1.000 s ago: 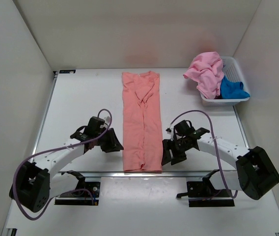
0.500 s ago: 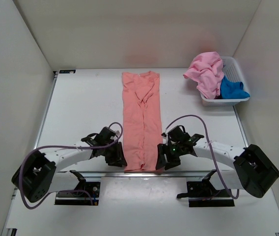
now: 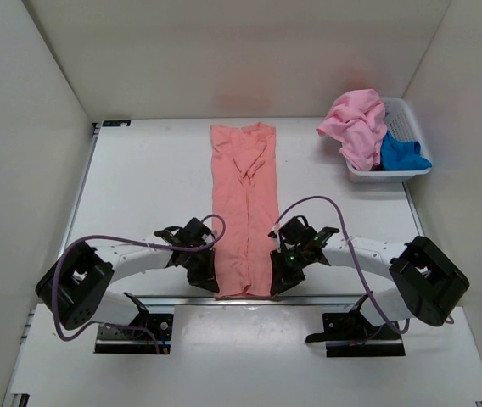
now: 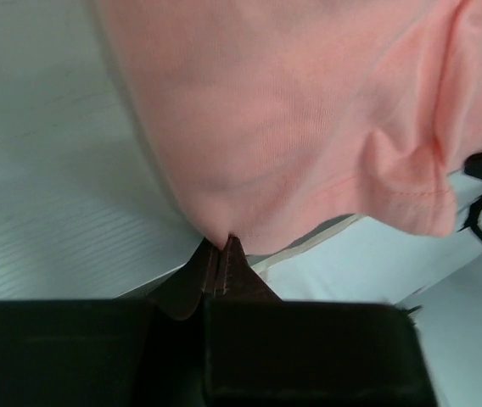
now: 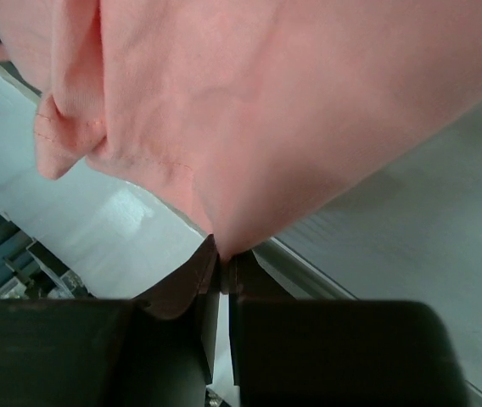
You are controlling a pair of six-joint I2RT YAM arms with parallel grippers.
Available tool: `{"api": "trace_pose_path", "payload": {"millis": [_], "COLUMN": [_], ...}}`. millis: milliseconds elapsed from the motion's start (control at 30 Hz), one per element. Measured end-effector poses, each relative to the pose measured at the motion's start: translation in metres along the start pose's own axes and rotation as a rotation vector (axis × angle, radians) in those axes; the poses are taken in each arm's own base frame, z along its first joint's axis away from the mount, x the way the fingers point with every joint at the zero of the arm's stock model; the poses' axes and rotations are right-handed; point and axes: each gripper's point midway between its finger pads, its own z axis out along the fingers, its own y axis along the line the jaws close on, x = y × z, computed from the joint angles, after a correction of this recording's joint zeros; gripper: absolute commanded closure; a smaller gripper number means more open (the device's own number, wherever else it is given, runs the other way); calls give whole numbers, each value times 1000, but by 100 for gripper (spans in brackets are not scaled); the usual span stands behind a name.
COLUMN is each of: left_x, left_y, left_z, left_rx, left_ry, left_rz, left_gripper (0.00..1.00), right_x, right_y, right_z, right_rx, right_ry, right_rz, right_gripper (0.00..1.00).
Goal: Fold and stack the t-shirts
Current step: Grab the bottom of the folded rectangular tshirt with both arms
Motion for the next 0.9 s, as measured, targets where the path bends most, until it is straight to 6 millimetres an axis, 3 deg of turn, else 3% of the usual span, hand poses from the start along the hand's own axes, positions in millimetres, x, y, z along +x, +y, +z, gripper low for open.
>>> {"api": "trace_pose_path", "payload": {"millis": [233,367,433,567,767,900], "left_x": [17,5,-16,-78,-168,-210], "left_y": [12,4,-6,-25,-50,-52], "left_z": [-9,-20,-29,-52,-73,-75], "left_rx": [-45,-21,10,76,133,146], "left_ry": [84,86,49,-71,-197,-234], "left_rz": [35,-2,-28,-86,-120,-150], "left_gripper": [100,100,100,100,100,100], "right_x": [19,8,-8,-57,-141,-184], "right_y": [-1,7,11,14,-2,-15], "right_z": [-8,-22,-31,-50,-80,-94], "right_rx": [-26,-60,-72,-89,-86,-78], "right_ry": [91,99,83,21,-76,-110], "right_rz": [-12,-14,-11,-4,25,29], "right_gripper": [100,99,99,100,100,99]}}
